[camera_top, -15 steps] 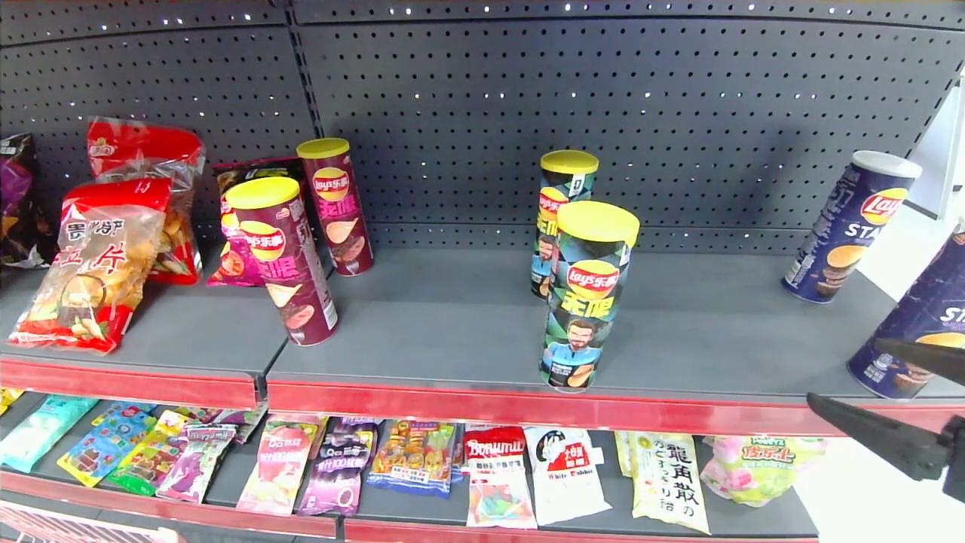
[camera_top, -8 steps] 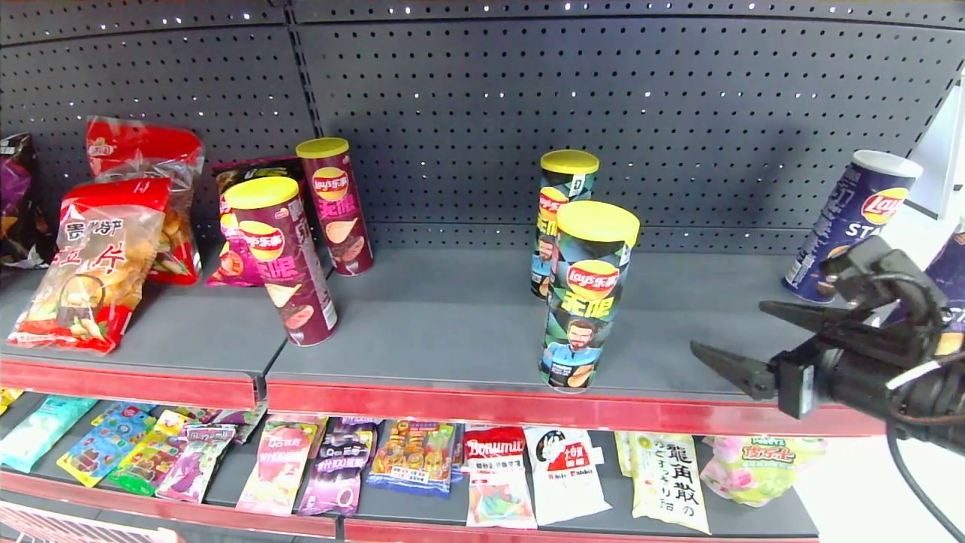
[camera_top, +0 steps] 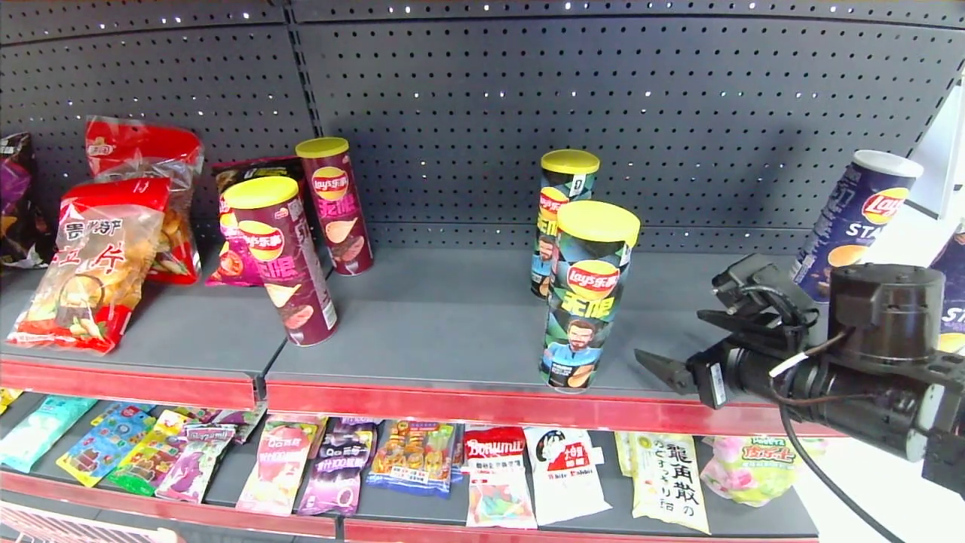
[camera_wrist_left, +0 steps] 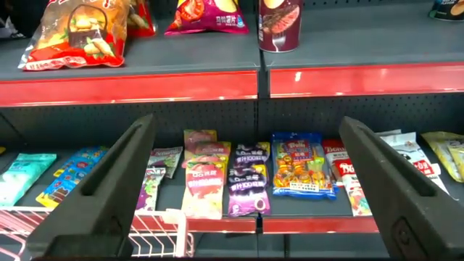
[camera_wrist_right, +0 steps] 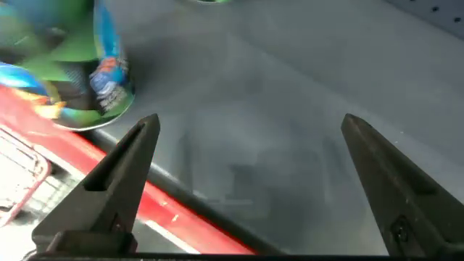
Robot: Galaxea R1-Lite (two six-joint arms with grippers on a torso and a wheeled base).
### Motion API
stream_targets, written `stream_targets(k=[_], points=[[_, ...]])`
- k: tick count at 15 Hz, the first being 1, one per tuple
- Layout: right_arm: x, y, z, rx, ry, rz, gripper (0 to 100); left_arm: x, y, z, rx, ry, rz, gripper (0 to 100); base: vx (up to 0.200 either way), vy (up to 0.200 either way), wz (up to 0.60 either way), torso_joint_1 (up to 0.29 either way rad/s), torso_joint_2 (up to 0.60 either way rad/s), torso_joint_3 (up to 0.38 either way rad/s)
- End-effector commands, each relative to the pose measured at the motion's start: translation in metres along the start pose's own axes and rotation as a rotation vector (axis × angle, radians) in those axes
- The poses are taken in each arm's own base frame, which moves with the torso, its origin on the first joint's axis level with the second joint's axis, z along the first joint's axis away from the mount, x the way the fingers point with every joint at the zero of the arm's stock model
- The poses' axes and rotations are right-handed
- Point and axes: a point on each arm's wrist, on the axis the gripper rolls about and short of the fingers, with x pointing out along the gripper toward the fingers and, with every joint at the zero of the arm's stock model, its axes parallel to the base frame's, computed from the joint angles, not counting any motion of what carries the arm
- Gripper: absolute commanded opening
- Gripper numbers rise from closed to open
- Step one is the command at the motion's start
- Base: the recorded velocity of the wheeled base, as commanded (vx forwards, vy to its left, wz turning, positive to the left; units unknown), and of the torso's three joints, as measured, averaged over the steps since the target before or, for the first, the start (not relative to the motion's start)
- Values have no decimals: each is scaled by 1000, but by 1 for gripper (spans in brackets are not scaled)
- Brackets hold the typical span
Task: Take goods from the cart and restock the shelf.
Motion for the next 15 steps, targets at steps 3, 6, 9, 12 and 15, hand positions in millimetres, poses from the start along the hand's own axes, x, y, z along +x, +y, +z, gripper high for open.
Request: stream_targets(k=[3, 6, 9, 12, 15], points=[[23, 7, 3, -22, 12, 26, 100, 0, 0, 0, 0, -2, 0, 100, 0, 0, 0, 0, 0, 0], [30, 14, 6, -30, 11, 46, 100, 0, 0, 0, 0, -2, 0, 100, 0, 0, 0, 0, 0, 0], [32, 15, 6, -31, 13, 50, 100, 0, 0, 0, 0, -2, 0, 100, 0, 0, 0, 0, 0, 0], [33, 20, 8, -37, 6, 67, 100, 0, 0, 0, 0, -2, 0, 100, 0, 0, 0, 0, 0, 0], [36, 25, 10, -43, 1, 80, 100, 0, 0, 0, 0, -2, -3, 100, 0, 0, 0, 0, 0, 0]])
